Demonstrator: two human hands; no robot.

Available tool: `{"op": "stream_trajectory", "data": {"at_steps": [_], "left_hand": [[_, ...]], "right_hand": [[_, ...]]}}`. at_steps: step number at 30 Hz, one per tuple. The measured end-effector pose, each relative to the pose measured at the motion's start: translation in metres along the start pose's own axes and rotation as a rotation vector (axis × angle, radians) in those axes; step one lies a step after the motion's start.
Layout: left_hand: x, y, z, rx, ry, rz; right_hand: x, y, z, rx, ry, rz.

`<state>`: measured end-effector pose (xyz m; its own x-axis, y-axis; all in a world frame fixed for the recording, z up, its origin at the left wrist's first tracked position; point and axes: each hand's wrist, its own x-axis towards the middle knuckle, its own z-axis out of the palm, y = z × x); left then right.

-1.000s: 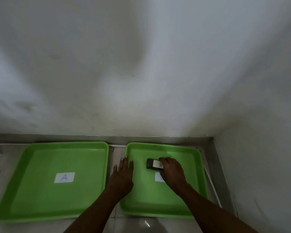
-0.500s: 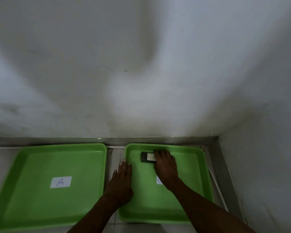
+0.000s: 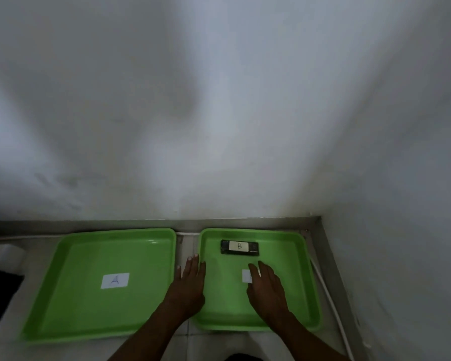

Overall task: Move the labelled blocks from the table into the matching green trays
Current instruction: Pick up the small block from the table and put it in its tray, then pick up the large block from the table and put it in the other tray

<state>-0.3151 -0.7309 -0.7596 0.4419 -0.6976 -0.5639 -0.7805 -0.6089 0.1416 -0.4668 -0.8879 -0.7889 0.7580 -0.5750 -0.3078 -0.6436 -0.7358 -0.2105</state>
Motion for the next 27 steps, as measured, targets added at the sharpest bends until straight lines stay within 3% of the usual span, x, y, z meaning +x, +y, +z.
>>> {"op": "stream_trajectory", "data": {"at_steps": [13, 27], "left_hand": [[-0.142, -0.032, -0.118, 0.065, 0.296, 0.062], [-0.461, 0.007, -0.406, 0.023, 0.313, -0.007]], "right_hand": [[-0.089, -0.096, -0.161, -0.064, 0.307, -0.131], [-0.299, -0.243, -0.530, -0.034, 0.232, -0.247]]}}
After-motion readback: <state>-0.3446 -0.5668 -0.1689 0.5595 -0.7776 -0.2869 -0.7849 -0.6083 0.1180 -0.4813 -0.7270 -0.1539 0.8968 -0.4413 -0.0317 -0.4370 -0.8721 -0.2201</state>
